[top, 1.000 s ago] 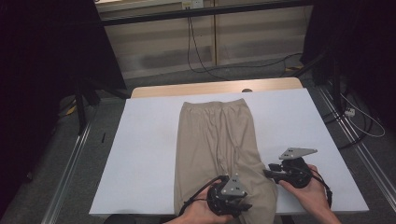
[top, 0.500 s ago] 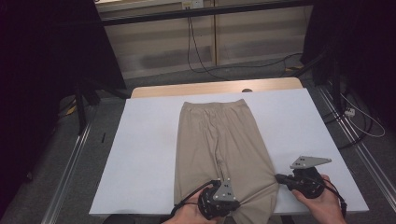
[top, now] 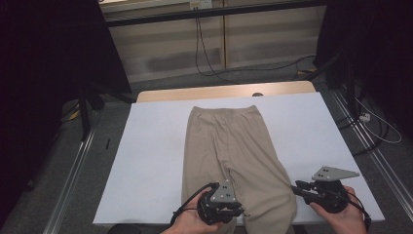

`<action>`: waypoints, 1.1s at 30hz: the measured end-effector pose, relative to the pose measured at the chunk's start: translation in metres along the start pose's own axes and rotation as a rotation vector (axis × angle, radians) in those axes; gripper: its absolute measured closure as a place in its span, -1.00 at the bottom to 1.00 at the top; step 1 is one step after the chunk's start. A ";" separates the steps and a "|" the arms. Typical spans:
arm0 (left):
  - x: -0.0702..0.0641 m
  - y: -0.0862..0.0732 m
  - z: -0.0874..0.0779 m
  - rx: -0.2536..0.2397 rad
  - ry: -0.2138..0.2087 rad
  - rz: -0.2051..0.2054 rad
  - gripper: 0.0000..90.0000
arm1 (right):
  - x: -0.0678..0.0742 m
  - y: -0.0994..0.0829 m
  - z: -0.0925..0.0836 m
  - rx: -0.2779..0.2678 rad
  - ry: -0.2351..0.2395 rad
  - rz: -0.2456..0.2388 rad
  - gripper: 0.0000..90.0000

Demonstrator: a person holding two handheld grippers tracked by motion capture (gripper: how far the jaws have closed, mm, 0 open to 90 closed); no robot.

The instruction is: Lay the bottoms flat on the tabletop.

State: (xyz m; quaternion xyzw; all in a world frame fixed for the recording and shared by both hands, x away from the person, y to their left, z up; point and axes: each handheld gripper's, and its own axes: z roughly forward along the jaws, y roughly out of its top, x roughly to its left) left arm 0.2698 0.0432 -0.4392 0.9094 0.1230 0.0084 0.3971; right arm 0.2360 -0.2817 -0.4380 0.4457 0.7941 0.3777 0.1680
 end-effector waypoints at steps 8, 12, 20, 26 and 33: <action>-0.012 0.014 0.021 0.000 -0.021 0.050 0.32 | 0.039 -0.009 0.007 0.112 0.115 -0.121 0.56; -0.019 0.013 0.036 0.049 -0.024 0.097 0.49 | 0.041 -0.010 0.013 0.148 0.102 -0.155 0.60; -0.015 0.004 0.024 0.071 -0.044 0.081 0.97 | 0.047 -0.011 0.012 0.172 0.168 -0.178 1.00; -0.013 -0.002 0.012 0.083 -0.056 0.040 0.85 | 0.055 -0.011 0.012 0.174 0.219 -0.178 0.88; -0.002 0.001 0.004 0.016 0.002 0.008 0.38 | 0.046 -0.006 0.015 0.083 0.191 -0.114 0.40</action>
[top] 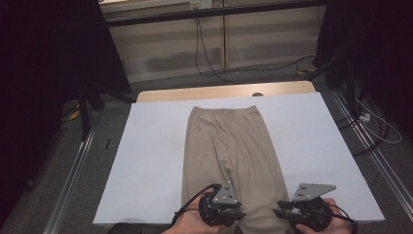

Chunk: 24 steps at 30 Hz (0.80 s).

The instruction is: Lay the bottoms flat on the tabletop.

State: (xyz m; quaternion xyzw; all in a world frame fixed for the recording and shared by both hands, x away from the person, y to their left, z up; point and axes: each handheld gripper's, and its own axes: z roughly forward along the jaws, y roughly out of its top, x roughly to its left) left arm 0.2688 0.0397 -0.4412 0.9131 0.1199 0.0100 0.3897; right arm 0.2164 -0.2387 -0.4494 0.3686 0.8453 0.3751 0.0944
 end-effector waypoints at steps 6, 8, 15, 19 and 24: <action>0.012 0.000 0.005 -0.031 0.057 -0.039 -0.05 | -0.014 0.004 0.001 -0.057 -0.062 0.070 0.11; 0.016 -0.001 0.006 -0.047 0.079 -0.050 -0.11 | -0.018 0.004 -0.001 -0.079 -0.081 0.092 0.00; 0.029 -0.005 0.003 -0.108 0.204 -0.112 -0.58 | -0.027 0.006 -0.010 -0.174 -0.121 0.150 -0.34; 0.036 -0.007 -0.006 -0.131 0.232 -0.125 -0.73 | -0.031 0.010 -0.010 -0.219 -0.120 0.173 -0.53; 0.045 -0.011 -0.024 -0.193 0.262 -0.163 -0.86 | -0.035 0.013 -0.012 -0.250 -0.136 0.179 -0.76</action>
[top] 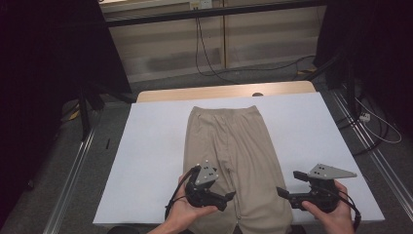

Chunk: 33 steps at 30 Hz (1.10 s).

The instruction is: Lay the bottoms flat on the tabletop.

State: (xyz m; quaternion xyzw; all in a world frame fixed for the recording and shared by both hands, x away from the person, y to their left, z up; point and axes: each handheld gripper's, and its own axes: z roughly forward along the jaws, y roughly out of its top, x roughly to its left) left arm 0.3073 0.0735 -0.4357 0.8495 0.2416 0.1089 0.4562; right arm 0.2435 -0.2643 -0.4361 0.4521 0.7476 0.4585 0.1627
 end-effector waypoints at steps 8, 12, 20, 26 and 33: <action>0.031 -0.007 -0.023 -0.039 0.092 -0.045 -0.86 | -0.006 0.006 0.001 -0.036 -0.040 0.002 -0.84; 0.038 -0.012 -0.035 -0.030 0.103 -0.031 -0.86 | -0.012 0.008 0.001 -0.036 -0.091 0.012 -0.83; 0.057 -0.018 -0.060 -0.064 0.159 -0.067 -0.86 | -0.023 0.006 -0.004 -0.047 -0.144 0.018 -0.85; 0.068 -0.032 -0.074 -0.049 0.206 -0.099 -0.86 | -0.032 0.002 -0.011 -0.058 -0.188 0.022 -0.86; 0.079 -0.048 -0.095 -0.096 0.245 -0.143 -0.86 | -0.034 -0.002 -0.014 -0.080 -0.224 0.018 -0.87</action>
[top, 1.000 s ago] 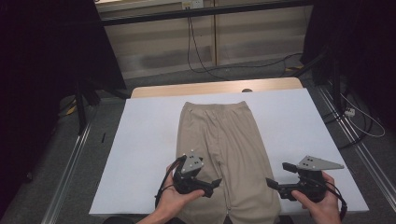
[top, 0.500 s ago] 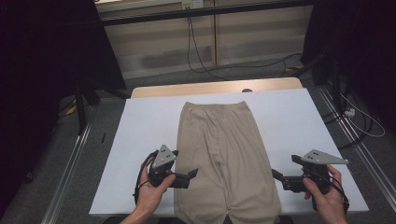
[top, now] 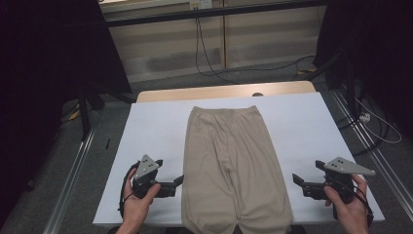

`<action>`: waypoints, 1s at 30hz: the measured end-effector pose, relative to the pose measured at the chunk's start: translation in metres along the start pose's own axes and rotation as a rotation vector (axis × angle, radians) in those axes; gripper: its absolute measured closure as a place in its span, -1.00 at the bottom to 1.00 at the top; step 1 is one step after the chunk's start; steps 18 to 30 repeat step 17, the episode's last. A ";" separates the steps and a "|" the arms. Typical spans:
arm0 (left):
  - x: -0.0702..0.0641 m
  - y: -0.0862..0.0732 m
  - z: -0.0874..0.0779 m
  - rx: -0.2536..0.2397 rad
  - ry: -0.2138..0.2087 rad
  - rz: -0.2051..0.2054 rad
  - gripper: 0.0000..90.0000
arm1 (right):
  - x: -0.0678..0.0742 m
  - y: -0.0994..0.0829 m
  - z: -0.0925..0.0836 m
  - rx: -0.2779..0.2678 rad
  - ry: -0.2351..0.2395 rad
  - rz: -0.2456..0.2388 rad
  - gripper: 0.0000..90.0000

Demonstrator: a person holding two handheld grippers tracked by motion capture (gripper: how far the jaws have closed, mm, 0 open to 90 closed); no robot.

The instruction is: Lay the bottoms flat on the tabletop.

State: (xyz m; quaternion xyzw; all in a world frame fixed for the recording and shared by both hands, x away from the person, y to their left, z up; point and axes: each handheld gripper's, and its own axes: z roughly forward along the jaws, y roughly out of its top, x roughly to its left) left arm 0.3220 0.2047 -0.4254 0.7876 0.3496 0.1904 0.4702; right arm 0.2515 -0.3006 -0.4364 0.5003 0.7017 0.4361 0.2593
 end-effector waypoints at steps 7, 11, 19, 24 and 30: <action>0.006 -0.004 -0.011 -0.024 0.061 0.022 -0.87 | 0.002 -0.001 -0.002 -0.009 0.006 -0.003 -0.89; 0.010 -0.003 -0.014 -0.048 0.076 -0.022 -0.88 | 0.003 -0.001 -0.002 -0.021 0.014 -0.015 -0.89; 0.011 -0.004 -0.010 -0.024 0.053 -0.046 -0.87 | 0.003 -0.001 0.000 -0.015 0.012 -0.015 -0.89; 0.011 -0.004 -0.010 -0.024 0.053 -0.046 -0.87 | 0.003 -0.001 0.000 -0.015 0.012 -0.015 -0.89; 0.011 -0.004 -0.010 -0.024 0.053 -0.046 -0.87 | 0.003 -0.001 0.000 -0.015 0.012 -0.015 -0.89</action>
